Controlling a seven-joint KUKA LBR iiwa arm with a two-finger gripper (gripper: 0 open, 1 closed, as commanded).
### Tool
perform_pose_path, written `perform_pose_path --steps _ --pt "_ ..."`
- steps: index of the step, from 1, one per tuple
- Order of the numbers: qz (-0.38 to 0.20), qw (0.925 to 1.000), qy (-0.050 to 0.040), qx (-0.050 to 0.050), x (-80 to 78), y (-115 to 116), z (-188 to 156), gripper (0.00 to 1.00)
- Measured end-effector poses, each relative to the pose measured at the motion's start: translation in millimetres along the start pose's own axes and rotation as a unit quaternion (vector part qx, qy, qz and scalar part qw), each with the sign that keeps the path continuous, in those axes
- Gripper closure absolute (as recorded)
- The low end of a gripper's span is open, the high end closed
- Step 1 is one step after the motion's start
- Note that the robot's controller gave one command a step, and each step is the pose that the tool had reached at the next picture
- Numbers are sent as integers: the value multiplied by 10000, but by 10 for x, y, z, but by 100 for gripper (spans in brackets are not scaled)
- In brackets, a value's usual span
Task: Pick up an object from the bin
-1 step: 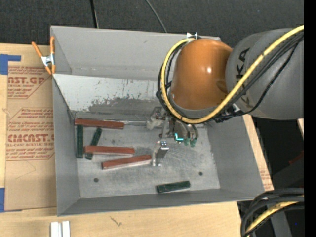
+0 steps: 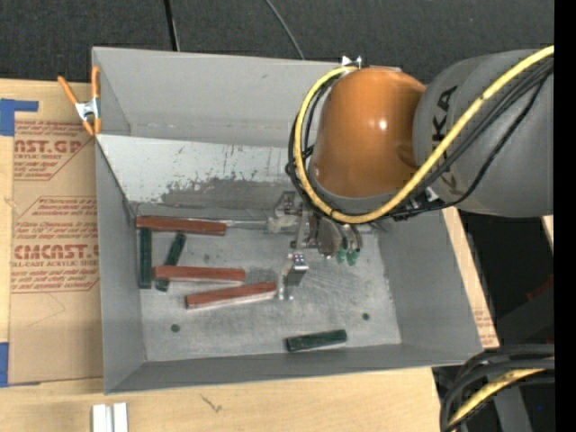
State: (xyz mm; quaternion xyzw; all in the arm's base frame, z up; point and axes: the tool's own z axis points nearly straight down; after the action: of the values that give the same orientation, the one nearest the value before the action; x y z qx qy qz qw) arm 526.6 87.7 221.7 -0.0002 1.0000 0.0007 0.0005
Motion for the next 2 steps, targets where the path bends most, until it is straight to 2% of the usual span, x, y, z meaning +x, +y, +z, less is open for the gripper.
perform_pose_path --steps 1,2 --pt "-288 9996 -37 2 -68 58 410 0" --pt "-383 9993 -28 2 -86 72 561 0"
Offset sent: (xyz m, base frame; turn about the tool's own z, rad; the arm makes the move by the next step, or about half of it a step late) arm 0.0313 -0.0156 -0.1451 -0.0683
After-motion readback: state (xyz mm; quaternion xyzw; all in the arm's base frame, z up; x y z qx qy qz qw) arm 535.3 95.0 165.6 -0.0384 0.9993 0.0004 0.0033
